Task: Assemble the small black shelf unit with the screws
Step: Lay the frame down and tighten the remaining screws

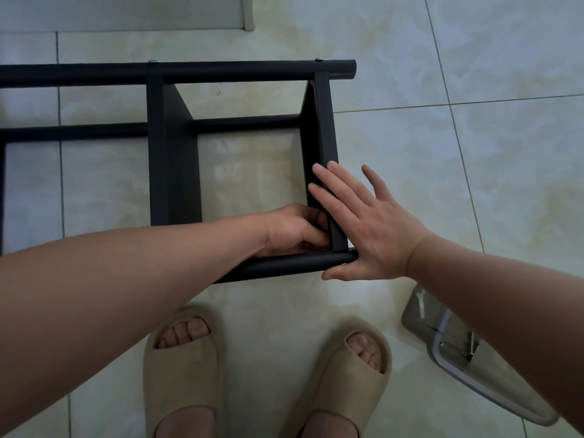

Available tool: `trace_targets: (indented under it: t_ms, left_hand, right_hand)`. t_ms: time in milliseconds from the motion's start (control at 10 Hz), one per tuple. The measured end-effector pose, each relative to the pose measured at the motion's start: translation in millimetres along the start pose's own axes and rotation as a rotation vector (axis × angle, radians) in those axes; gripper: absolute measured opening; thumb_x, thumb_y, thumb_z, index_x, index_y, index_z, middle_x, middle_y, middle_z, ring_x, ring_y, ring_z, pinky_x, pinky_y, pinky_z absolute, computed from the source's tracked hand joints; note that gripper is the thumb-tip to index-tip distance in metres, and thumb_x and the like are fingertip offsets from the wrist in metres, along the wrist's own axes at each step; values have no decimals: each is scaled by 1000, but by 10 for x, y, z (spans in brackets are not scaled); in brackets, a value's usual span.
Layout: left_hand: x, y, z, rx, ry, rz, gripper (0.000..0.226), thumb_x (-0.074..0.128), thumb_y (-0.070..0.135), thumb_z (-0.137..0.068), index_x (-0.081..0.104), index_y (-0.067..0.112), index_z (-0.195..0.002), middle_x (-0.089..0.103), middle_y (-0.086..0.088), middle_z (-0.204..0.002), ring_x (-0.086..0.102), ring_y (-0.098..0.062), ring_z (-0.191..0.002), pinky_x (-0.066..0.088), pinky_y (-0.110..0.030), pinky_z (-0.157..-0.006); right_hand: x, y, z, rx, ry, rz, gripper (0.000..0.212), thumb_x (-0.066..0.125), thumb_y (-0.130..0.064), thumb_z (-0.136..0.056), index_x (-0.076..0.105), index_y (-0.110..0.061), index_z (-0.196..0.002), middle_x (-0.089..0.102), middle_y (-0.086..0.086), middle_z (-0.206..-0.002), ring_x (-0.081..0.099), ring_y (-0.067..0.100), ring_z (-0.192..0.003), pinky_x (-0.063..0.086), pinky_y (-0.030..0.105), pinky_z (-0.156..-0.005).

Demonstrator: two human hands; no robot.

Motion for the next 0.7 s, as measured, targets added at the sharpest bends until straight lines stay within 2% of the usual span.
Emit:
trace_targets:
  t_ms: [100,200,300,400,600,700]
  left_hand:
    - [21,-24,-10,-54,-19,74,19,48,-13,-91,59,-1,-102,61,-15,-86,64,-25,-79,52,-33,-76]
    - [11,1,-5,-100,-37,30,17,51,-5,-93,64,-2,-104,64,-18,-93,64,-29,-88,52,-37,-81]
    - [-3,55,16,-161,-19,1,16,55,-5,-90,68,4,-92,70,-9,-79,69,-20,-73,56,-28,-67]
    - [6,82,20,-219,6,-23,16,57,-5,-89,68,6,-88,70,-8,-76,69,-18,-70,56,-27,-65]
    - [10,146,16,-246,40,-37,18,57,-7,-89,68,6,-83,68,-6,-74,67,-16,-69,56,-28,-72]
    - [22,147,16,-240,62,-25,18,56,-8,-89,67,6,-83,67,-6,-73,66,-16,-67,57,-26,-68]
  right_hand:
    - [-5,-3,5,1,-5,0,118,41,-88,-79,29,-1,-157,15,16,-168,11,31,-156,21,66,-118]
    - [-11,-6,-1,2,-12,-5,118,42,-88,-79,28,-2,-157,15,16,-168,11,31,-156,22,66,-117]
    - [-10,-5,-6,3,-14,-6,118,42,-88,-78,28,-2,-158,15,16,-168,11,31,-156,23,65,-117]
    - [-8,-3,-1,2,-7,-8,118,43,-88,-78,28,-2,-158,15,16,-168,12,31,-156,22,65,-117]
    - [-5,-7,-2,2,-13,-15,117,41,-88,-79,28,-2,-157,15,16,-168,11,31,-156,22,65,-118]
    - [-8,-4,0,3,-11,-14,118,41,-89,-78,29,-2,-157,15,16,-168,11,31,-156,21,65,-118]
Point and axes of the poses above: each hand's wrist, its own z-axis away from the middle knuckle, its own x-axis out of the palm, y = z × x, the point moved 2 cm from there along -z, towards the middle knuckle
